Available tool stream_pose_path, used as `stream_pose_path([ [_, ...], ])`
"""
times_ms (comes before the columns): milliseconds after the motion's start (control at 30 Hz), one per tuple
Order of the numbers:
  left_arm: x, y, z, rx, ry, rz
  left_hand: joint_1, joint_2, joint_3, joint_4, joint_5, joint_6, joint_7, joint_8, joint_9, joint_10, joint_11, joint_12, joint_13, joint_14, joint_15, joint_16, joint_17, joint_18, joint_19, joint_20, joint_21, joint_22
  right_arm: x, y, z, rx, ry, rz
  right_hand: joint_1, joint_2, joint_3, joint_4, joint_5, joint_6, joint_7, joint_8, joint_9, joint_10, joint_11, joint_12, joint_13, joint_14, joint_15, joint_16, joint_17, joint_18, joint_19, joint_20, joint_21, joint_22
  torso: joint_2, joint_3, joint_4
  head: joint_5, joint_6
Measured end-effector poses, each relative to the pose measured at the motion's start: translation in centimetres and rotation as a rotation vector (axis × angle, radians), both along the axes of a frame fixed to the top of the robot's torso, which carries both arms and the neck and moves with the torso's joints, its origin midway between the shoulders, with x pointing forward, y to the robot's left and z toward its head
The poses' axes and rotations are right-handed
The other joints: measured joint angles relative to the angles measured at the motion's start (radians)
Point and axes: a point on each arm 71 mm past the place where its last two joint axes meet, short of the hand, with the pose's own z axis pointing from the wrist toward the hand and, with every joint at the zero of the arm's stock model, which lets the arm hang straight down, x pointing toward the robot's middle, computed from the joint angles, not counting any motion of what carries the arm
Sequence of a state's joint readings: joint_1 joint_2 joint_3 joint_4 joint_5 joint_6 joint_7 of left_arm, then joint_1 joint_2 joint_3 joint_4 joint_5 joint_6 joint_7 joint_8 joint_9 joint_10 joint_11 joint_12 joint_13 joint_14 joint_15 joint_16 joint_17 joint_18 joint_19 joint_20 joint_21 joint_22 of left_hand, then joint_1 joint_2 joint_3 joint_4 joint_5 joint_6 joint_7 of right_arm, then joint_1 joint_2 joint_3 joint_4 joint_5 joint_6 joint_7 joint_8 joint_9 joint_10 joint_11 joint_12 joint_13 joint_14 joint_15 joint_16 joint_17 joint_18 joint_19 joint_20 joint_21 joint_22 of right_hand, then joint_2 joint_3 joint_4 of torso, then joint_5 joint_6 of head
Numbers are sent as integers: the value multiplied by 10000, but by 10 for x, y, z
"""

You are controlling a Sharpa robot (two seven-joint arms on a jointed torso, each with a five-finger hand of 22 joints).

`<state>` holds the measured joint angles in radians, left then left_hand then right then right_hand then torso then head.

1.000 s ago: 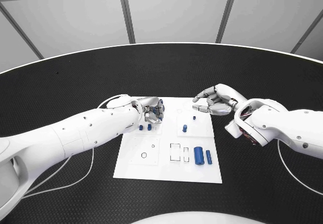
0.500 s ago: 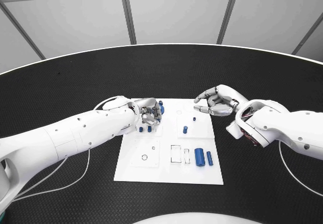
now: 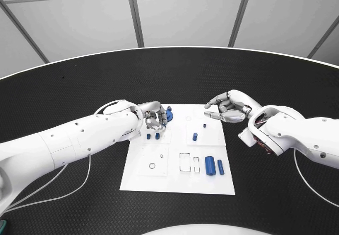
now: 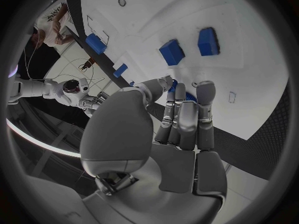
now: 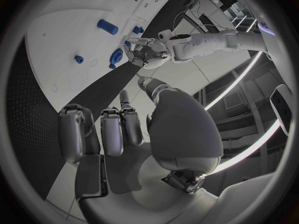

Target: Assemble the parts on the task board

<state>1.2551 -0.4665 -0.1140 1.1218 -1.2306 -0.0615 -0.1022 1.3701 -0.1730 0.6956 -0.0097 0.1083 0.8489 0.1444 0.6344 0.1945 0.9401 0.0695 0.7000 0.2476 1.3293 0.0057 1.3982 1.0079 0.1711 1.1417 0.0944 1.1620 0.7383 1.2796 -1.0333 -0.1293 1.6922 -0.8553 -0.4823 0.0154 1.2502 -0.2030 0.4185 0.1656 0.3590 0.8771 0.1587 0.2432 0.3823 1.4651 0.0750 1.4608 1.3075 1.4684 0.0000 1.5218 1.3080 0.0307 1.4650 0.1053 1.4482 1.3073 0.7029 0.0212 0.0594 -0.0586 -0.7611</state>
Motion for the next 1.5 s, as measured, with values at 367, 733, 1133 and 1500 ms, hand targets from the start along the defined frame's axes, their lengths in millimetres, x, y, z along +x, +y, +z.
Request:
stream_pose_path([
  [367, 0, 11, 12, -142, 94, 202, -4, -4, 0, 0, 0, 2, 2, -23, -1, 36, 36, 0, -8, 36, -36, 0, 27, 1, 0, 0, 65, 80, 0, -1, 0, -9, 4, -13, 0, 0, 0, 0, 0, 0, 0, 0, 0, 0, 0, 0, -1, 0, 0, 0, -1, -1, 0, 0, 0, 0, 5, 6, 6, 2, -1],
  [733, 3, 38, 27, -266, 171, 694, -39, -41, 0, 0, 0, 74, 2, -36, -5, 74, 3, 0, -21, 35, -35, -1, 15, 0, 0, 0, 134, 150, 1, -1, 0, -21, 5, -35, 0, 0, 0, 0, 0, 0, 0, 0, 0, 0, 0, 0, -1, 0, 0, 0, -3, 0, 0, 0, 0, 0, -6, 2, 15, 42, 10],
  [1133, 7, 44, 27, -159, 262, 836, -76, -4, -1, 0, -1, 74, 2, -70, -20, 74, 3, 0, -20, 35, -35, -1, 5, 0, -1, 0, 134, 151, 1, -1, -1, -20, 19, -20, 0, 0, 0, 0, -1, 0, 0, 41, 0, 0, 0, 0, -2, 0, 0, 0, -4, 0, 0, 0, 0, 0, 13, 8, -12, 92, 26],
  [1500, 10, 38, 26, -95, 233, 755, -76, -4, -1, 0, -1, 73, 2, -72, -12, 73, 4, 0, -29, 35, -35, -1, 6, 0, -1, 1, 134, 150, 1, 0, -1, -14, 24, 9, 0, 0, 0, 0, -1, 0, 0, 41, 1, 0, 0, 0, -2, 0, 0, 0, -5, 0, 0, 0, 0, 0, 35, 8, -18, 100, -3],
])
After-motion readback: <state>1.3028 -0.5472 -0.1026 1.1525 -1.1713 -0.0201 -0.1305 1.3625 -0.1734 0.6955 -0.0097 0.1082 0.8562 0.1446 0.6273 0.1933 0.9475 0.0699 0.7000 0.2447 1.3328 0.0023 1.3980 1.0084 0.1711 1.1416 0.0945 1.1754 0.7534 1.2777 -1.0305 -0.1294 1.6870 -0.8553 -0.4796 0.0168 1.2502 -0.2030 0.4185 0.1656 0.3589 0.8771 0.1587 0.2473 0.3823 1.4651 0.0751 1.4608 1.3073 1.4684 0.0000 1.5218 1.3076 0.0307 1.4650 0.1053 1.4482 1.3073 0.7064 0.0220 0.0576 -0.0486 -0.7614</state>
